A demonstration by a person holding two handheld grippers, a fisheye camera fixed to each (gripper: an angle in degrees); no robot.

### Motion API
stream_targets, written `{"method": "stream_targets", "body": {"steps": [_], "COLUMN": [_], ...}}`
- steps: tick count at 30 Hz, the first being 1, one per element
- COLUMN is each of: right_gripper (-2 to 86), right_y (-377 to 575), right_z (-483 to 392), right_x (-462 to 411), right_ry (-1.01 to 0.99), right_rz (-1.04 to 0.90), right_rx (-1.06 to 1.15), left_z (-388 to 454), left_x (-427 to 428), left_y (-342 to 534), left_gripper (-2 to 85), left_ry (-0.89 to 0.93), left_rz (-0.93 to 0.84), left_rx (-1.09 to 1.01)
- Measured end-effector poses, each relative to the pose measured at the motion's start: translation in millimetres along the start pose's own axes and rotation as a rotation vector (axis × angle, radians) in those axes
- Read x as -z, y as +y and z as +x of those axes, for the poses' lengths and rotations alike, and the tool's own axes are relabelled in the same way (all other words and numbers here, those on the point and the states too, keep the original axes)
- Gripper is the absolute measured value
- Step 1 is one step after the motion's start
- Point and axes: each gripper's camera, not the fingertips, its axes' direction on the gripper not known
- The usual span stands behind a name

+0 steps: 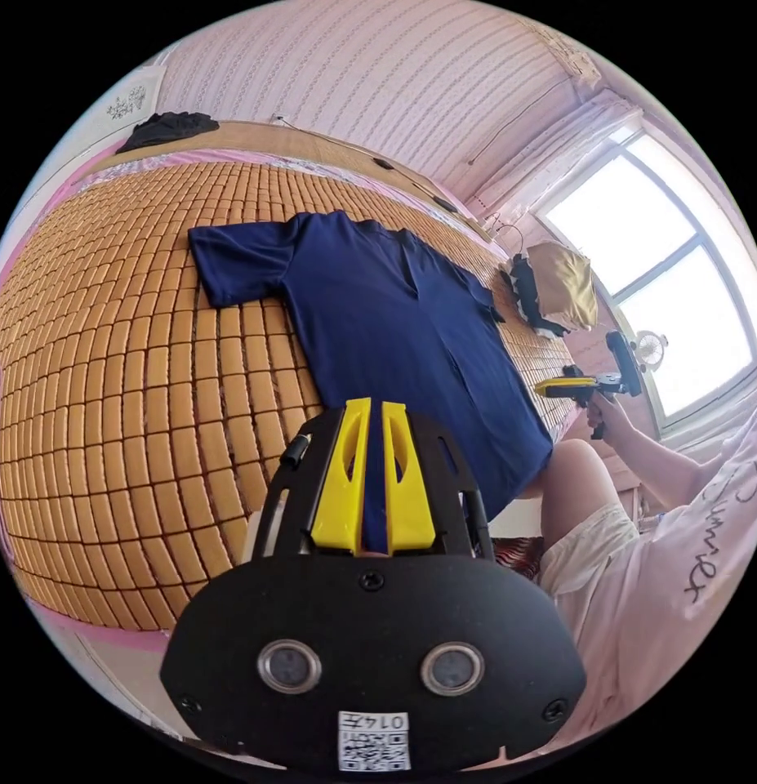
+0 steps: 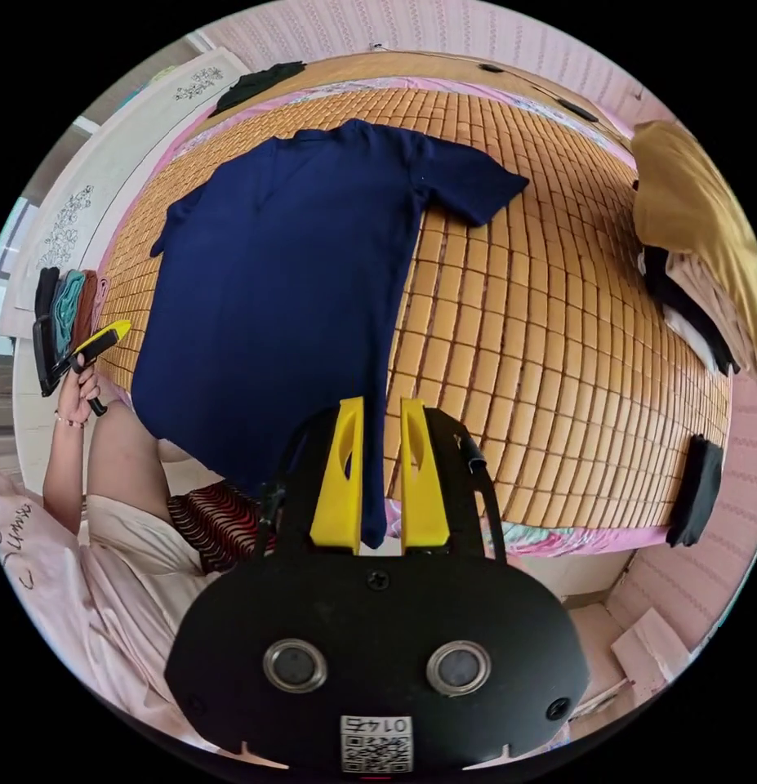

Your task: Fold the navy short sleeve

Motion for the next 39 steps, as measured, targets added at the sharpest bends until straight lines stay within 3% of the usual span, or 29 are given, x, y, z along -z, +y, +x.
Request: {"method": "stream_targets", "body": {"steps": [5,13,20,25,28,39], "right_gripper": [0.4,-0.8,-0.7,-0.4,-0.3,-0.2], "right_y": [44.5,54.7,56.9,61.4,59.0,57.6], "right_z": [-11.9,-15.6,-17.6,-24.3,-24.9,-28.4], "right_x": [-3.5,-27.4,-30.2,-21.2,-41.9,-27.1], "right_ry": [0.129,0.120,0.110,0.127,0.161,0.202], "right_rz": [0.012,-0.039,-0.038,-0.005,-0.129,-0.105], "right_rx": [0.058,0.113,0.150,0.171,0.186,0.232], "left_z": [47.8,66.9,87.1,91.3,91.1,61.5], "left_x": [-11.0,-46.3,-46.0,-31.4,-28.8,-12.4], "left_y": [15.6,6.9,4.9,10.1,18.2,36.3], "left_gripper": [2.2,-0.7,-1.0,-1.0,-1.0,-0.9], "left_ry": [-0.049,-0.243,-0.311,-0.288,-0.289,-0.205], "left_rz": [-0.100,-0.210,-0.203,-0.160,-0.176,-0.144], "left_rx": [-0.015,0.015,-0.005,0.021,0.021,0.080]}}
